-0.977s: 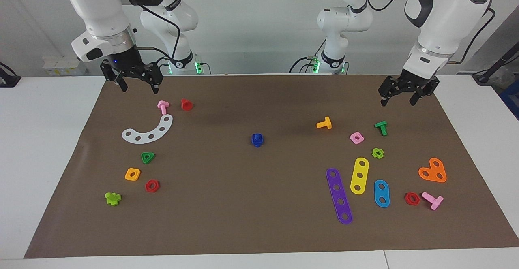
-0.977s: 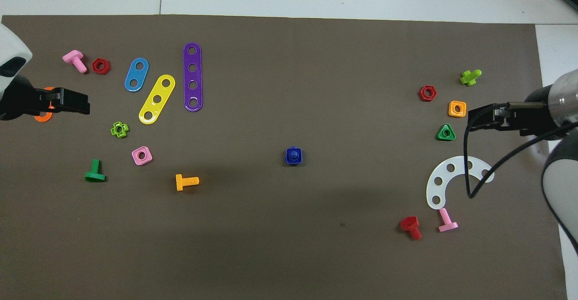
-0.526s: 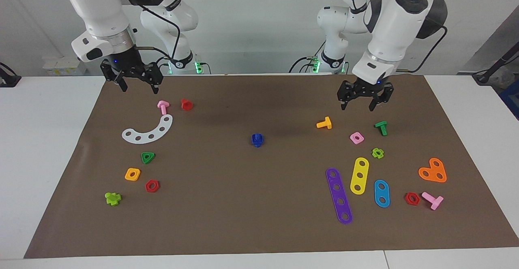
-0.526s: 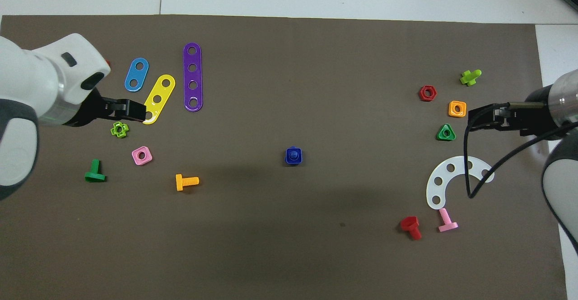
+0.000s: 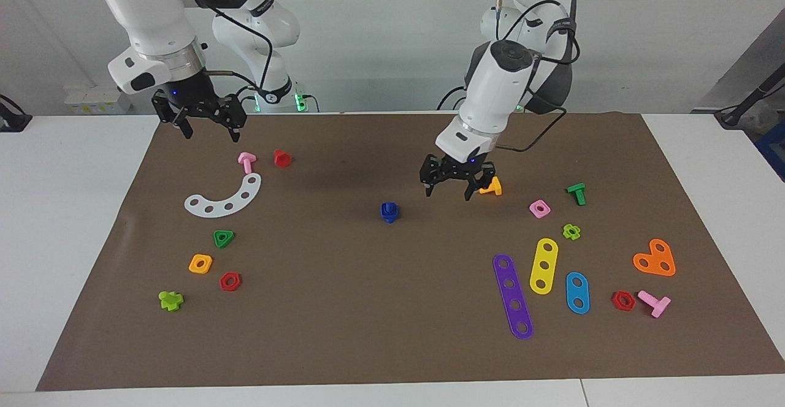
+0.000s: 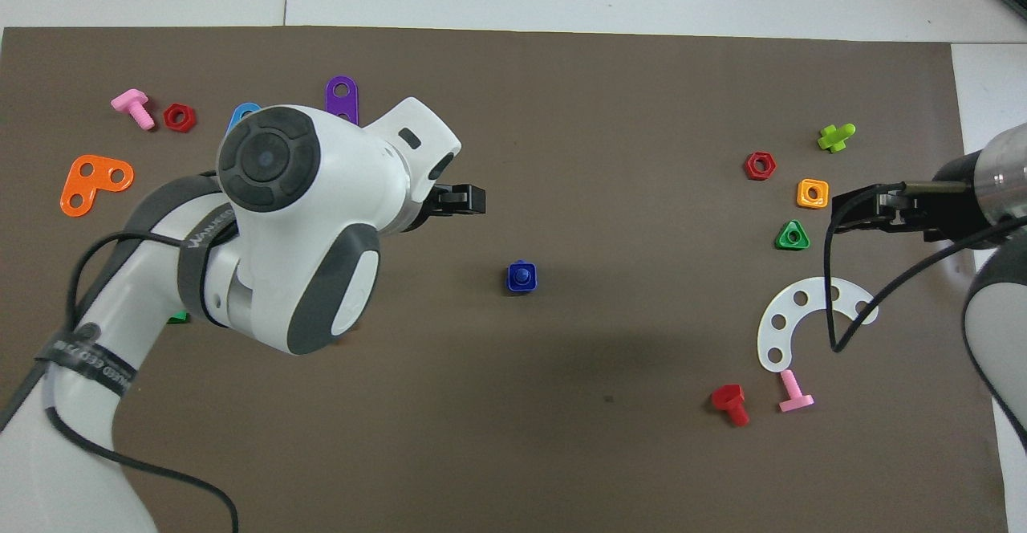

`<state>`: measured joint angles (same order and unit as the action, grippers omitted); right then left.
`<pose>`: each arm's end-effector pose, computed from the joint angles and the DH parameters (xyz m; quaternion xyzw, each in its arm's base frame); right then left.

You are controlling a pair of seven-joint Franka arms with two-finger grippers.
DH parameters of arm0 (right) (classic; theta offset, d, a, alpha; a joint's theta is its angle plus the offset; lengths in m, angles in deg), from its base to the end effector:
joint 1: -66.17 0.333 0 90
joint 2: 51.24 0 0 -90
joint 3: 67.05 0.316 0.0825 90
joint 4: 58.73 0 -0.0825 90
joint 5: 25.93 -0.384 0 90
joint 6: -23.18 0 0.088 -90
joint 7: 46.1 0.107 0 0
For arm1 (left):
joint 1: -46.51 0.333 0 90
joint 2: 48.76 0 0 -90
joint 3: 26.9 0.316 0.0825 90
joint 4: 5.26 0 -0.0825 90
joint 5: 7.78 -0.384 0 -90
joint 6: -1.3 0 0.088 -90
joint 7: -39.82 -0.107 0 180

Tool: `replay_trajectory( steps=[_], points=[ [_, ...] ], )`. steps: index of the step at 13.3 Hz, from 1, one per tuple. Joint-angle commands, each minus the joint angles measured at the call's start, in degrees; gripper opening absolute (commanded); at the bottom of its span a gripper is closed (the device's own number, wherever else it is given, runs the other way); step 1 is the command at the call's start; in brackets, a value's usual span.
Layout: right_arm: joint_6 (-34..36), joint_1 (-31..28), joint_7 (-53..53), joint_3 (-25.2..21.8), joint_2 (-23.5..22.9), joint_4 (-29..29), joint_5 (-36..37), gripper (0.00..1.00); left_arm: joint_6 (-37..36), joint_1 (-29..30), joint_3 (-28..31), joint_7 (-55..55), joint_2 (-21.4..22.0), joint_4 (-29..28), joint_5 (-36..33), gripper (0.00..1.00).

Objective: Unscrew and place screws in storage area

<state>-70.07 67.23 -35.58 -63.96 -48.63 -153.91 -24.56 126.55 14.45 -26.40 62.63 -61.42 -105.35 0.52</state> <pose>0.5433 0.0376 0.6117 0.9984 -0.0550 0.0075 0.0123 0.5466 -0.3424 0.4658 0.9913 -0.0409 0.0681 0.1051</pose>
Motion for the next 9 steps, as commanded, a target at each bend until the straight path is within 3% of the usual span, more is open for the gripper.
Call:
replay_trajectory(
  steps=[1,4,9],
  points=[
    [0.6,-0.9,-1.6,0.3,1.3,-1.2,-1.2,1.00,3.9,-5.5,1.2,3.8,-6.6,2.3,0.9,0.92],
    [0.5,-1.0,-1.6,0.3,1.3,-1.2,-1.2,1.00,5.2,-8.9,1.2,4.1,-10.9,1.9,0.0,0.91],
    [0.6,-1.0,-1.6,0.3,1.3,-1.2,-1.2,1.00,6.7,-12.3,1.2,4.1,-12.3,-1.5,-3.0,0.87]
  ],
)
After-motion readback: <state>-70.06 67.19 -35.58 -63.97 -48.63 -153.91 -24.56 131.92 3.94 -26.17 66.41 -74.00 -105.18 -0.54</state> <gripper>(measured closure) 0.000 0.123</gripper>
